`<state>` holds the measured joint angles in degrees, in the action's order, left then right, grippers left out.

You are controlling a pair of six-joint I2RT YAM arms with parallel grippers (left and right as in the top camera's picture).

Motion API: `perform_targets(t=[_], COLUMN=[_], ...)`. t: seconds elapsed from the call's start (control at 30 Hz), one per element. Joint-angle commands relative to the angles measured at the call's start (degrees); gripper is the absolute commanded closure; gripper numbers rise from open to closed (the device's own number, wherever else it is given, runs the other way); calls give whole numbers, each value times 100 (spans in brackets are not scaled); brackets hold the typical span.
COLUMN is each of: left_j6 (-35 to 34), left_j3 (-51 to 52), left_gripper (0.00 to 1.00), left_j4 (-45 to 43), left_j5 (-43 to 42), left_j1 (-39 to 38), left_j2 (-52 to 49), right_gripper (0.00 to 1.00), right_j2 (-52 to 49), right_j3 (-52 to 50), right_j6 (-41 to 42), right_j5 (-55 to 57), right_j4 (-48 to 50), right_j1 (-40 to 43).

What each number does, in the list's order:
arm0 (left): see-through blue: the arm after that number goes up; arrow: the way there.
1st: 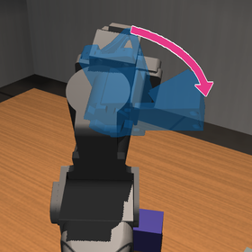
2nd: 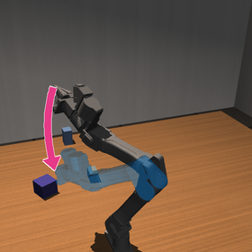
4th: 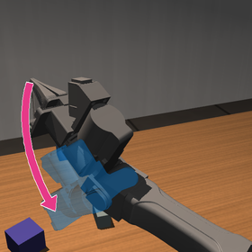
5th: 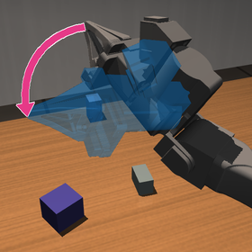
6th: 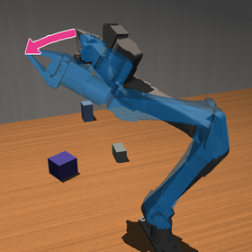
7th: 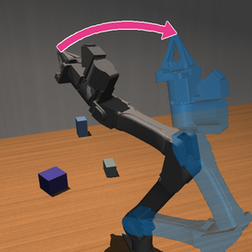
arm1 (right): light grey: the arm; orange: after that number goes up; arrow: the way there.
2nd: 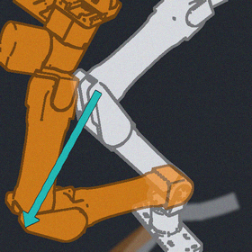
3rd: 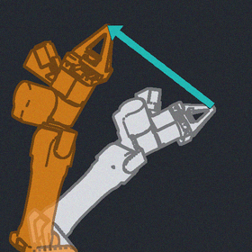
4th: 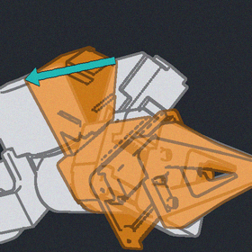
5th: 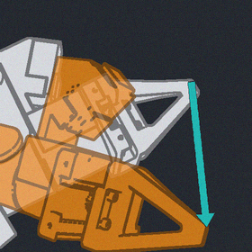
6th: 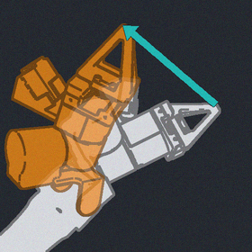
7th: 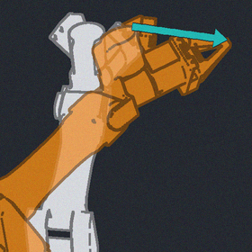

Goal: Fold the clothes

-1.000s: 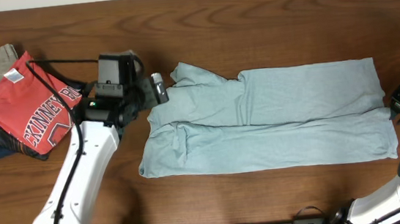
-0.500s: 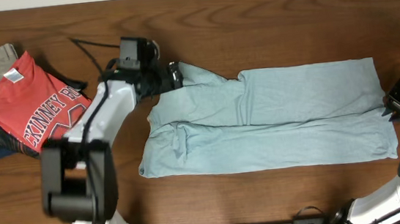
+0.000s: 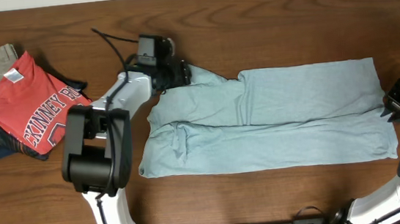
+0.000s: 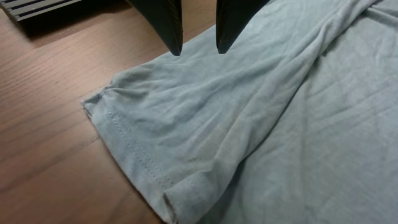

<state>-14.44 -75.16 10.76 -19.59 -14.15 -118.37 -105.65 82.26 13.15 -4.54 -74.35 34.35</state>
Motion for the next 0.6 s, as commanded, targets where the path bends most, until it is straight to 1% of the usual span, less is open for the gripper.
perform_targets(t=[0.0, 0.03, 0.07, 0.1, 0.13, 0.2, 0.43, 0.57], left_j6=[85, 85, 85, 81, 68, 37, 22, 22], left_j3=[-107, -107, -107, -107, -118, -177, -472, -487], left_gripper=[41, 48, 66, 78, 86, 94, 94, 94], left_j4=[-195, -254, -339, -417, -472, -511, -400, -332], left_j5=[-72, -72, -72, -72, -72, -72, -76, -76], left_j1=[-107, -109, -107, -96, -85, -55, -28, -28], left_j2=[-87, -94, -94, -90, -90, -83, 55, 400], right_gripper=[82, 82, 82, 82, 83, 82, 82, 82], right_j2=[28, 28, 28, 28, 28, 28, 28, 28], right_j3=[50, 50, 50, 50, 50, 50, 50, 50], right_j6=[-59, -59, -59, -59, -59, -59, -61, -59], right_j5=[-44, -44, -44, -44, -44, -44, -42, -22], right_j4=[-22, -22, -24, -24, -24, -24, -4, 42], right_j1=[-120, -138, -153, -166, -175, -179, -179, -179])
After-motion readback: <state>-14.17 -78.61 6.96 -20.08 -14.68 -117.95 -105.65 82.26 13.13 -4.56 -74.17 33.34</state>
